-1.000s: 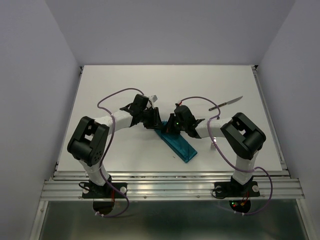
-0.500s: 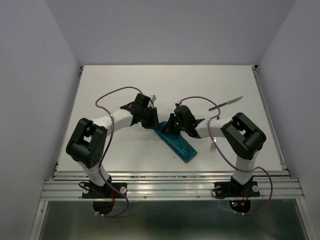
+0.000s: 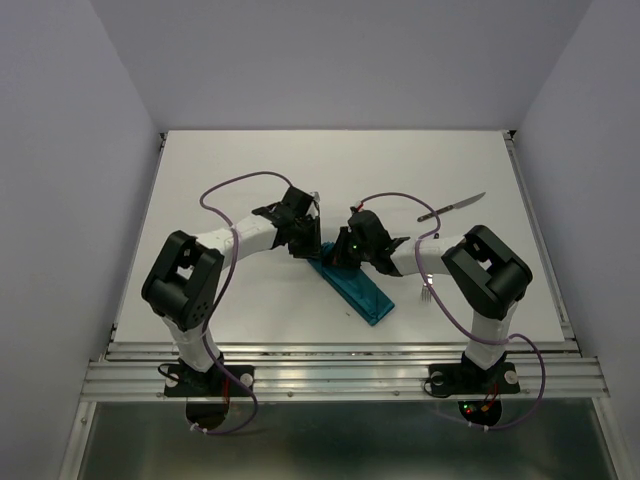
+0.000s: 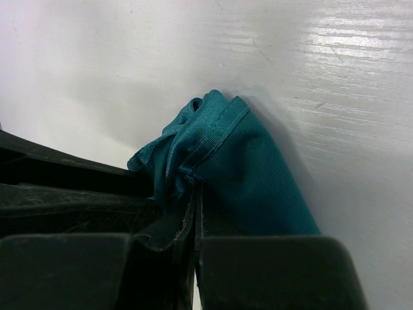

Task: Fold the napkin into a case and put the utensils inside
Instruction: Stuff the top corner of the smaller-rectangle-folded napkin into the folded napkin.

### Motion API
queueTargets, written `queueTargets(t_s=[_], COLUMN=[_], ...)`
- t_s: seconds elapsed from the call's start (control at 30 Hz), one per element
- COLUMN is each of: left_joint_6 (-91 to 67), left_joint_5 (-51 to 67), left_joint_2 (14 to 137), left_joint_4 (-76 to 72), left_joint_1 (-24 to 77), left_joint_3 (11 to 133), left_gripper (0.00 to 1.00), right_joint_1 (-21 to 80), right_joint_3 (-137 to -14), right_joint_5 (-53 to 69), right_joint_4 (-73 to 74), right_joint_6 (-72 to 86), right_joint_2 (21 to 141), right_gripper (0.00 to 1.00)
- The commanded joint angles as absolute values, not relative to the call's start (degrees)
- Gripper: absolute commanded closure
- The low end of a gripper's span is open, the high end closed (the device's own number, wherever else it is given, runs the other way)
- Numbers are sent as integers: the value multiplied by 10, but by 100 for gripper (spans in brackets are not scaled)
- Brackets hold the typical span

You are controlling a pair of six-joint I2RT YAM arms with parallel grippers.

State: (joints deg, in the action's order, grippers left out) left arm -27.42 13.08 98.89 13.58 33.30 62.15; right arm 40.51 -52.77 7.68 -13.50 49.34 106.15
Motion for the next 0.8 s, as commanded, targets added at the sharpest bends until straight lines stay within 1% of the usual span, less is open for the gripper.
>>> queueTargets(t_s=[0.0, 0.13, 0.2, 0.3, 0.33, 0.43, 0.47, 0.57, 0.63, 0.77], left_joint_6=[-267, -268, -268, -268, -268, -268, -268, -268, -269, -270], left_joint_5=[98, 93, 93, 91, 89, 85, 84, 80, 74, 69], left_joint_2=[997, 1005, 1007, 1012, 1015, 1020, 1020, 1026, 1027, 1027], left_joint_4=[160, 161, 162, 163, 165, 169, 169, 174, 176, 178], left_joint_1=[343, 348, 349, 352, 352, 354, 355, 357, 358, 359], left_joint_3=[652, 657, 662, 668, 671, 672, 673, 677, 678, 680], left_gripper=[65, 65, 67, 72, 76, 82, 86, 93, 100, 100], right_joint_1=[408, 408, 408, 408, 408, 408, 408, 408, 408, 408], right_joint_3=[-546, -546, -546, -547, -546, -545, -545, -543, -542, -547], right_joint_5=[68, 68, 69, 68, 68, 68, 68, 68, 68, 67], right_joint_4=[-126, -127, -127, -127, -127, -126, -127, -126, -125, -116], right_joint_6=[483, 483, 483, 484, 484, 484, 484, 483, 481, 474], right_joint_2=[1049, 1049, 1049, 1047, 1047, 1044, 1043, 1037, 1032, 1013], right_gripper=[99, 99, 99, 99, 99, 99, 99, 99, 99, 99])
